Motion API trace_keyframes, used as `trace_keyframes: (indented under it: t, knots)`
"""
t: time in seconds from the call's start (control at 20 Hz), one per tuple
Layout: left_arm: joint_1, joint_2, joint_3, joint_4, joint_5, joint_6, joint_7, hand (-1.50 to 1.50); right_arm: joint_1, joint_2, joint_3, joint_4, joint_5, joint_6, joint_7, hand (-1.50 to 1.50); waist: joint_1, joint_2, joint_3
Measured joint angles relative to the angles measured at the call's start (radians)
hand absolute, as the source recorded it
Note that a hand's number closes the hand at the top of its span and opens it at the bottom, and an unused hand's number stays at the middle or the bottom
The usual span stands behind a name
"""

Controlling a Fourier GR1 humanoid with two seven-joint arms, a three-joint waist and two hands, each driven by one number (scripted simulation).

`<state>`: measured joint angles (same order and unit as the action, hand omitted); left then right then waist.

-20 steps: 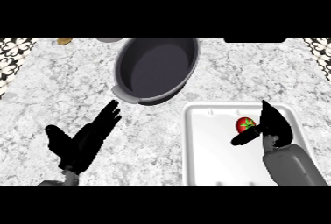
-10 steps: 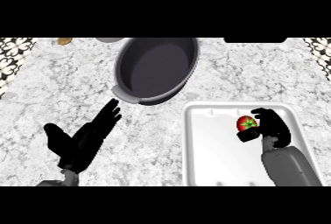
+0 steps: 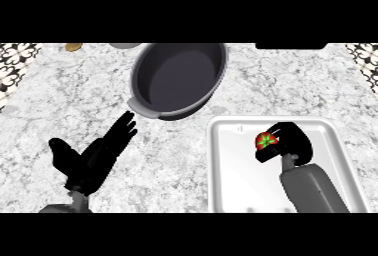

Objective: Pick the tomato from the tray and place it in the pot

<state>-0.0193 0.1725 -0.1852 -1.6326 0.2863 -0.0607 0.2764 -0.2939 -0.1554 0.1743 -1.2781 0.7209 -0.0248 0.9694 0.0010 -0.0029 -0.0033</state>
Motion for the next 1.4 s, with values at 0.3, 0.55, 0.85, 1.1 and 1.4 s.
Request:
trace_keyframes:
  t: [0.3, 0.55, 0.85, 1.1, 1.4]
  knots:
    - [0.011, -0.002, -0.002, -0.017, -0.003, -0.005, 0.013, 0.00, 0.025, 0.108, 0.274, -0.095, 0.071, -0.020, 0.082, 1.50, 0.008, -0.001, 0.002]
    - [0.001, -0.018, 0.008, -0.014, -0.009, -0.004, 0.017, 0.00, 0.021, 0.134, 0.440, -0.130, 0.121, -0.042, 0.135, 1.50, 0.005, 0.001, 0.003]
    - [0.003, -0.022, 0.017, 0.001, -0.018, -0.011, 0.007, 0.00, 0.011, 0.139, 0.520, -0.224, 0.240, -0.032, 0.206, 1.50, -0.002, -0.002, 0.002]
    - [0.016, -0.019, 0.020, -0.009, -0.020, -0.009, 0.013, 0.00, -0.009, 0.137, 0.511, -0.344, 0.422, -0.005, 0.246, 1.50, -0.013, -0.007, 0.002]
    - [0.013, -0.013, 0.032, -0.008, -0.007, -0.026, 0.019, 0.00, -0.117, 0.136, 0.520, -0.533, 0.541, 0.076, 0.267, 1.50, -0.008, -0.007, 0.001]
